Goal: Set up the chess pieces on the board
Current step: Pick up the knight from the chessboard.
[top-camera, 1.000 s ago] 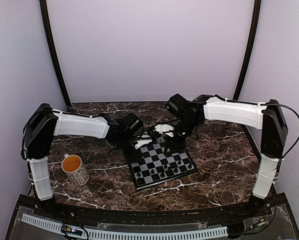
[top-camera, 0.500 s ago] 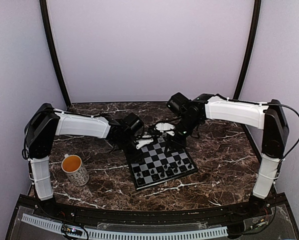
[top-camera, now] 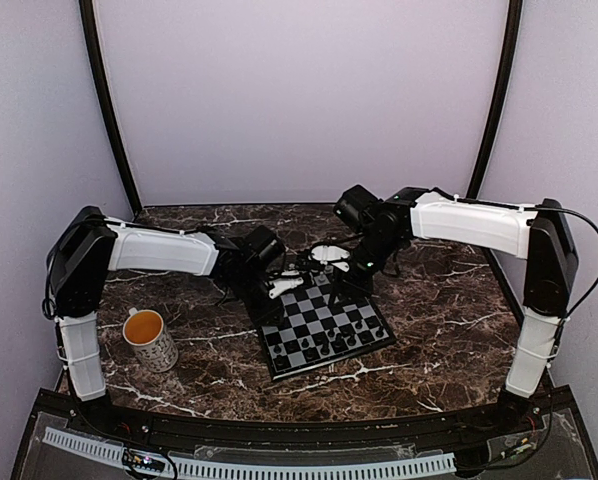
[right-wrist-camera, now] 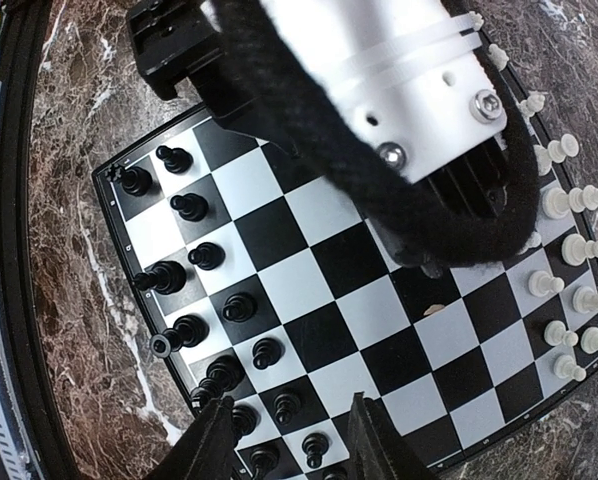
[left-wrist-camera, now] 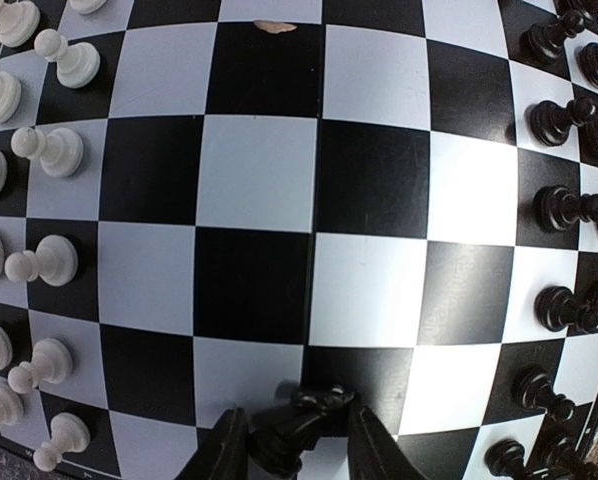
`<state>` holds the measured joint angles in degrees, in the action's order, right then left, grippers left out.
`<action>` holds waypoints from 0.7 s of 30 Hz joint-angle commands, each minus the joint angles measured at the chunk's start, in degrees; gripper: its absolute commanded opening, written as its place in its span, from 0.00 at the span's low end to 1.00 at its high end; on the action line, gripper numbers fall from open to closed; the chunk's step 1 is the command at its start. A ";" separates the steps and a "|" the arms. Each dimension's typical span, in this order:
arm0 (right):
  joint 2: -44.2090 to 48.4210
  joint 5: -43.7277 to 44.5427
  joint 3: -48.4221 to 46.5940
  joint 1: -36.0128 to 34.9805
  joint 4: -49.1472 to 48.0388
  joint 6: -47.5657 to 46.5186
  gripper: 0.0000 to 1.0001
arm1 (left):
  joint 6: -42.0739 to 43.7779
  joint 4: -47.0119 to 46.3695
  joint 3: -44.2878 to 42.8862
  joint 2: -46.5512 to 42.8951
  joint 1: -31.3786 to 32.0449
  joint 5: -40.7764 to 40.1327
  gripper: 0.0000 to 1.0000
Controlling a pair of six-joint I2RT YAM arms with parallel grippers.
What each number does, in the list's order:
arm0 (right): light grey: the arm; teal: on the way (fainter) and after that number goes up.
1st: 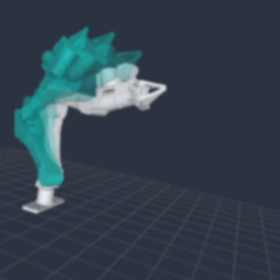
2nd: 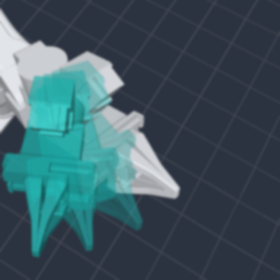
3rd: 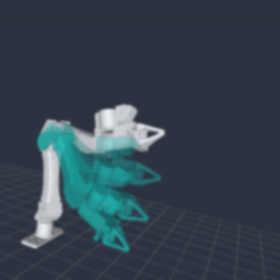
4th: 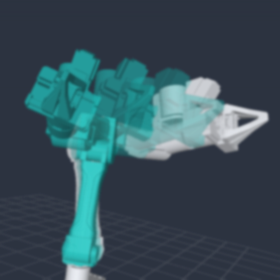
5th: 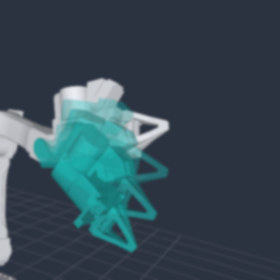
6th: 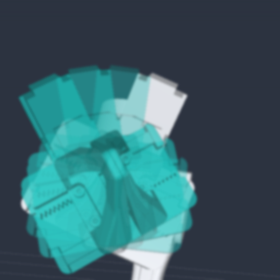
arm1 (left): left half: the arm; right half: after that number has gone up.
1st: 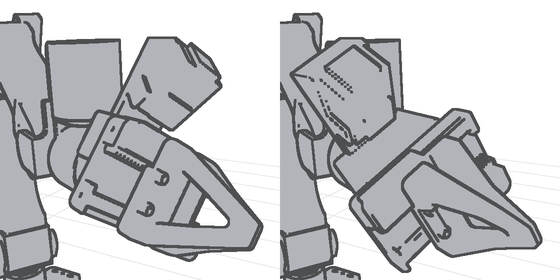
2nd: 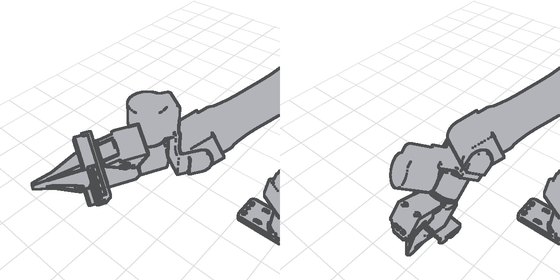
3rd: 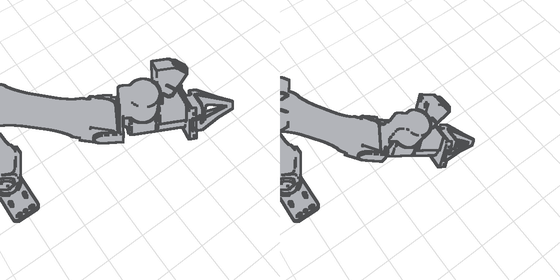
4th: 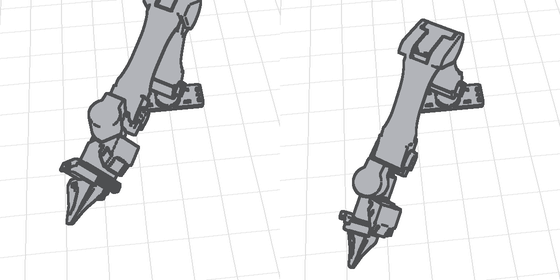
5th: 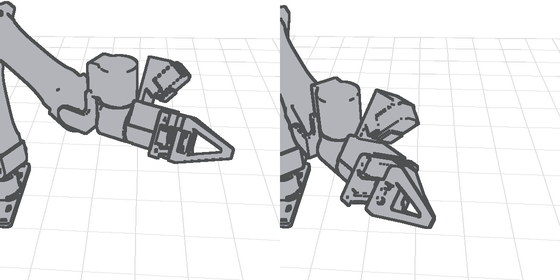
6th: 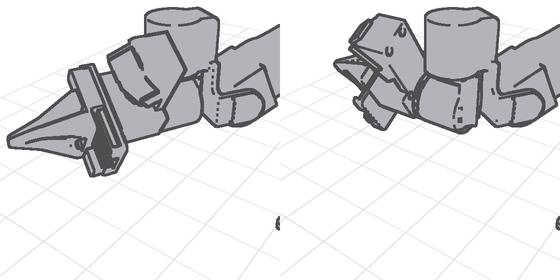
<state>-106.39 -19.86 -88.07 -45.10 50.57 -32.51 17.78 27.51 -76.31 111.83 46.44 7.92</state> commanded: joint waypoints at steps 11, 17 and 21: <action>-0.58 -2.20 -1.99 0.28 1.11 0.25 0.41 | -1.03 7.26 4.55 -2.18 -0.41 2.87 0.34; -0.67 -2.03 -1.95 0.28 1.15 0.34 0.41 | -1.36 5.84 3.91 -1.49 -0.38 3.40 0.23; -0.09 -1.10 -2.24 0.33 0.90 0.64 0.41 | -1.73 4.61 3.98 -2.17 -0.38 3.27 0.19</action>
<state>-106.52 -21.02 -88.49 -45.10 51.13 -32.47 16.91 29.61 -74.02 109.73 46.02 10.02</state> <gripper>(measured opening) 0.408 0.207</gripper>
